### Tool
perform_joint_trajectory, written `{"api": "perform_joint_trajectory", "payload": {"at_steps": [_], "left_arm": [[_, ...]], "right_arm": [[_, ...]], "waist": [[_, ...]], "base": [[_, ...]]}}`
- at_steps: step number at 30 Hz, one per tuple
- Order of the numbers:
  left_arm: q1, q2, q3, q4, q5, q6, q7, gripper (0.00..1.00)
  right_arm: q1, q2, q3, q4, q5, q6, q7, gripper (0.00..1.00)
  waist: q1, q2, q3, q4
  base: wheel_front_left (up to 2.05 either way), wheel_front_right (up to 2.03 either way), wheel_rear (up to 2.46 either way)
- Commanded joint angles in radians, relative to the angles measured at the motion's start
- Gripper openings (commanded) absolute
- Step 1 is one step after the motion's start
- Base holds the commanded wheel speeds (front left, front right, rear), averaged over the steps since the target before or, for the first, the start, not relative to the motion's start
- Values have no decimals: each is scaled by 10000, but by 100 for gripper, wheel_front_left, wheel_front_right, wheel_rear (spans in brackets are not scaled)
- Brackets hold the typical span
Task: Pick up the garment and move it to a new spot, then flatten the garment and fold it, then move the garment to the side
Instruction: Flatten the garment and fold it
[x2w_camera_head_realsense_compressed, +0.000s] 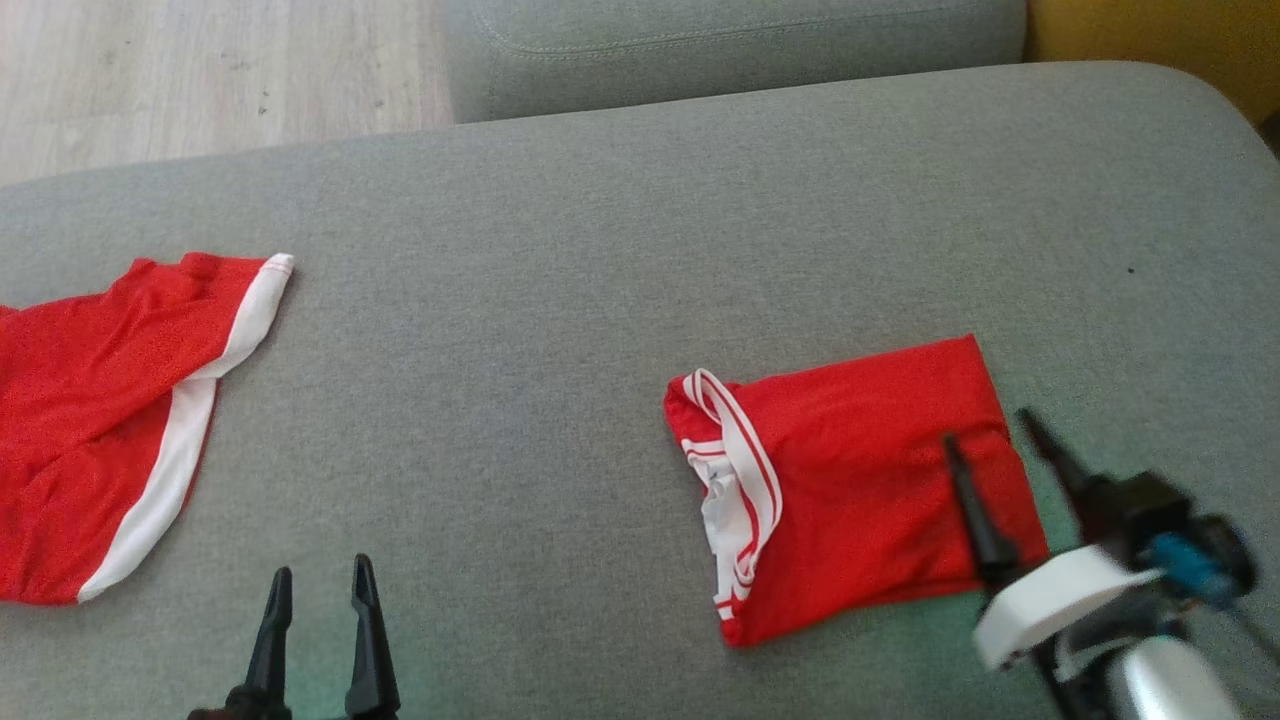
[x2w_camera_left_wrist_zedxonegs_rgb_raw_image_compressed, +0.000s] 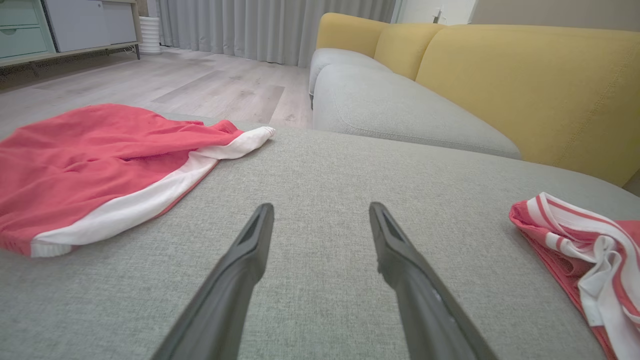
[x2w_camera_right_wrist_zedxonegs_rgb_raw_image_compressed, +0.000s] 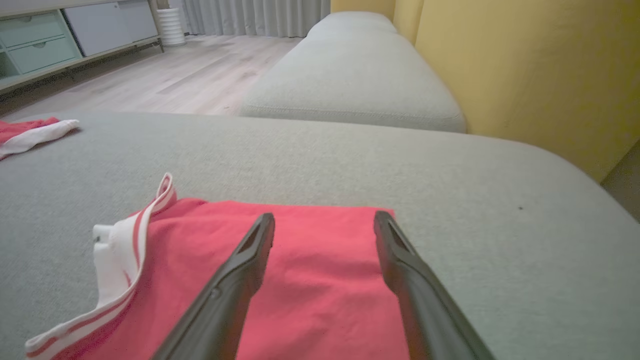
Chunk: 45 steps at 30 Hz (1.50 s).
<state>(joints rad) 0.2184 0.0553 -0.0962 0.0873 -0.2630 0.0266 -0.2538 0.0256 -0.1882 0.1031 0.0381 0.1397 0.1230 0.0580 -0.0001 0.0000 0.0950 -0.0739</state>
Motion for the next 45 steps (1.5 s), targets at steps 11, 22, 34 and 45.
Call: {"api": "perform_joint_trajectory", "payload": {"at_steps": [11, 22, 34, 45], "left_arm": [[-270, -51, 166, -278, 39, -42, -80, 100], [-447, -51, 46, -187, -12, -30, -80, 100], [-475, -51, -75, -62, -101, 15, -80, 100], [-482, -51, 235, -159, 53, -74, -80, 100]], "right_arm": [[-2025, 1113, 1907, 3489, -880, 77, -1568, 0], [-3028, 1328, 3206, 5562, -985, 77, -2014, 0], [-3434, 1377, 5189, 5752, 297, 77, -2065, 0], [-3644, 1379, 4608, 4995, 446, 77, -2497, 31]], "waist": [[1, 0, 137, 445], [1, 0, 330, 933], [1, 0, 254, 1271], [1, 0, -116, 907]], "base": [[0, 0, 0], [0, 0, 0], [0, 0, 0], [0, 0, 0]]}}
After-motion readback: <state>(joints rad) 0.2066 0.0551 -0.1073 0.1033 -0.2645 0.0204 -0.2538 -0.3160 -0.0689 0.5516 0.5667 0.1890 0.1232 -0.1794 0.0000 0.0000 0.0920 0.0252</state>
